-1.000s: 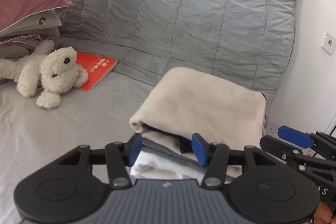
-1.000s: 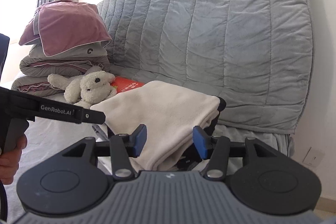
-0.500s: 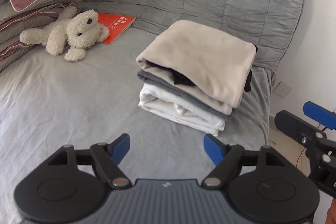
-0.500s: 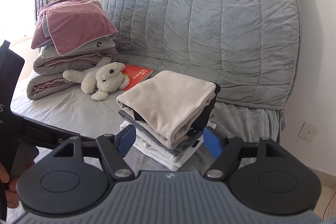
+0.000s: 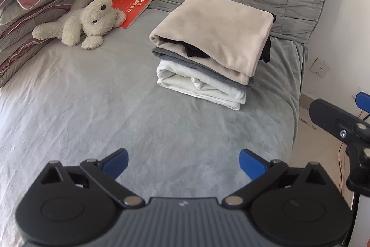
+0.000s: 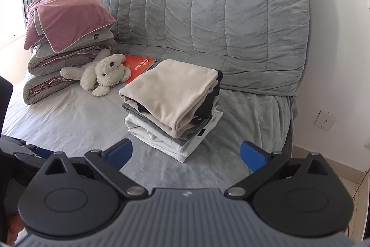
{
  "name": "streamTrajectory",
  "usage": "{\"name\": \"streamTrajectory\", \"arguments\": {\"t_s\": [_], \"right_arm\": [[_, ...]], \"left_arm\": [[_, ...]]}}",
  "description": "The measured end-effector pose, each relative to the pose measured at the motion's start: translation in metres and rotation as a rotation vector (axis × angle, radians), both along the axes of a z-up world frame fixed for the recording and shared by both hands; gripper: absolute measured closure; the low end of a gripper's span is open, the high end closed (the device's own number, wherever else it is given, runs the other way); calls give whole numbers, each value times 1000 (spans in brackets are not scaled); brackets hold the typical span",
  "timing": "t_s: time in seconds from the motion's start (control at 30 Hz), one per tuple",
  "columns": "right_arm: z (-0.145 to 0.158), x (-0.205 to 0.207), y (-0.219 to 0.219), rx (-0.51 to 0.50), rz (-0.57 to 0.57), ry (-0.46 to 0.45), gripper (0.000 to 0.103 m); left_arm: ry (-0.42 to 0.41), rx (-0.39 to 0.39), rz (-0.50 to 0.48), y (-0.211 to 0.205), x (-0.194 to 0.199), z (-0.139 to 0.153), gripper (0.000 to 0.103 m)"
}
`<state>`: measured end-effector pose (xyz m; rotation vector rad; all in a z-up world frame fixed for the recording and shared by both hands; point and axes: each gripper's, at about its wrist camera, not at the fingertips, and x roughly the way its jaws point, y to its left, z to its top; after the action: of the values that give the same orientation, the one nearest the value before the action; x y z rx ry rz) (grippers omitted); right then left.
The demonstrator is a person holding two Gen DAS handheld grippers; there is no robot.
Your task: Fold clothes
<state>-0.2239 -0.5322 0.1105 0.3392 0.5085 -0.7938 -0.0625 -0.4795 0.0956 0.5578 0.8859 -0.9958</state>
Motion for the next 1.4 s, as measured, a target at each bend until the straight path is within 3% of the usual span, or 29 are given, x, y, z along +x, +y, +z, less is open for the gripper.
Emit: {"name": "streamTrajectory", "arguments": {"t_s": [0.37,0.53,0.73,1.4], "right_arm": [[11,-8,2,38,-33,11,0],[13,-12,7,21,-40,20,0],[15,-17,9,31,-48,17,0],[14,-16,6,36,-51,20,0]], "left_arm": [[-3,67,1,-1,-11,5,1],[-64,67,8,2,-18,9,1],[-31,52,32,8,-16,12,1],[-46,74,30,6,-12,18,1]]}}
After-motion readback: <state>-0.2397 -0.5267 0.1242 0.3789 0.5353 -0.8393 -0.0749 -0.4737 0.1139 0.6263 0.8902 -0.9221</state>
